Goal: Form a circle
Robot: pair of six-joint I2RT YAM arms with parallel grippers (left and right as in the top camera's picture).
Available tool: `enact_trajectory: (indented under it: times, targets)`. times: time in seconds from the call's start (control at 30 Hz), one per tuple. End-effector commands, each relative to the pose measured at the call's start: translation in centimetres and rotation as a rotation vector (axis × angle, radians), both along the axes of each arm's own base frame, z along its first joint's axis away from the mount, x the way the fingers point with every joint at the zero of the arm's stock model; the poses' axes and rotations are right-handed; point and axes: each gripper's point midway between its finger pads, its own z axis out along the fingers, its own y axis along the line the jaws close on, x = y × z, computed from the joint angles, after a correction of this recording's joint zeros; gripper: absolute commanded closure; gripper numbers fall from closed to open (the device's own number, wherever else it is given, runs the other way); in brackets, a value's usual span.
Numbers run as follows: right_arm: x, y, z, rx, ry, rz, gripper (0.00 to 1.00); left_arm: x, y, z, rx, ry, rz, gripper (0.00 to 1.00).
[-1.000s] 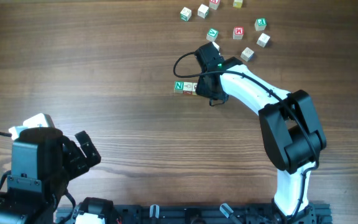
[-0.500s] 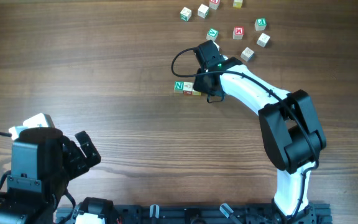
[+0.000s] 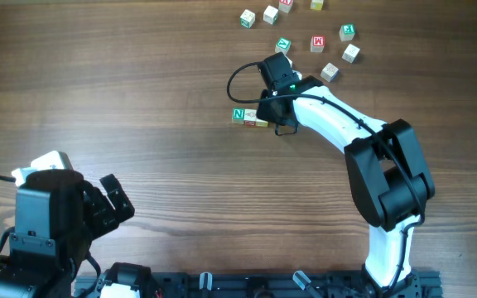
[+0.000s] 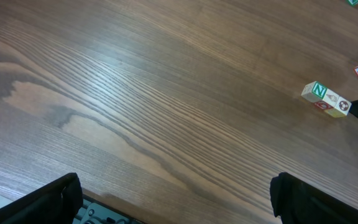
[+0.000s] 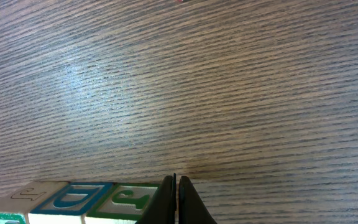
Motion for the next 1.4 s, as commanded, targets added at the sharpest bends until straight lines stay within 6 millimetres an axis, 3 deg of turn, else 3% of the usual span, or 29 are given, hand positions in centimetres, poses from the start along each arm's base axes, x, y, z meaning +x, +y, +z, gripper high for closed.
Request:
enact_trajectory:
  times: [0.0,0.63,0.73,0.83,0.97,1.07,1.1,1.17,1.23,1.27,1.3,1.33,1.37]
  targets:
    - [0.0,0.2,-0.7,0.000,0.008,0.016,0.95,0.0,0.4,0.0,0.006,-0.004,0.025,0.00]
    - [0.5,0.4,-0.5,0.001,-0.012,0.032,0.95,0.0,0.4,0.0,0.006,-0.004,0.025,0.00]
    - [0.4,-0.5,-0.6,-0.046,-0.014,0.014,0.95,0.0,0.4,0.0,0.006,-0.004,0.025,0.00]
    - [0.6,-2.7,-0.2,-0.133,-0.015,-0.064,0.95,0.0,0.4,0.0,0.006,-0.004,0.025,0.00]
    - [2.5,-4.2,4.3,-0.132,-0.061,-0.118,0.95,0.0,0.4,0.0,0.006,-0.004,0.025,0.00]
    - [3.2,-5.9,10.1,-0.136,-0.128,-0.160,0.95,0.0,0.4,0.0,0.006,-0.004,0.025,0.00]
    - [3.0,-6.6,11.9,-0.150,-0.149,-0.166,0.95,0.0,0.4,0.0,0.006,-0.004,0.025,0.00]
    - [1.7,-8.4,17.5,-0.191,-0.232,-0.173,0.95,0.0,0.4,0.0,0.006,-0.004,0.025,0.00]
    - [0.4,-9.2,20.5,-0.190,-0.274,-0.170,0.90,0.0,0.4,0.0,0.006,-0.004,0.025,0.00]
    - [-0.9,-9.7,22.9,-0.174,-0.309,-0.174,0.80,0.0,0.4,0.0,0.006,-0.004,0.025,0.00]
    - [-2.0,-10.2,24.7,-0.160,-0.336,-0.178,0.61,0.0,0.4,0.0,0.006,-0.004,0.025,0.00]
    - [-4.5,-11.3,28.2,-0.139,-0.390,-0.188,0.35,0.0,0.4,0.0,0.006,-0.004,0.025,0.00]
    - [-5.9,-12.1,29.8,-0.132,-0.418,-0.195,0.19,0.0,0.4,0.0,0.006,-0.004,0.025,0.00]
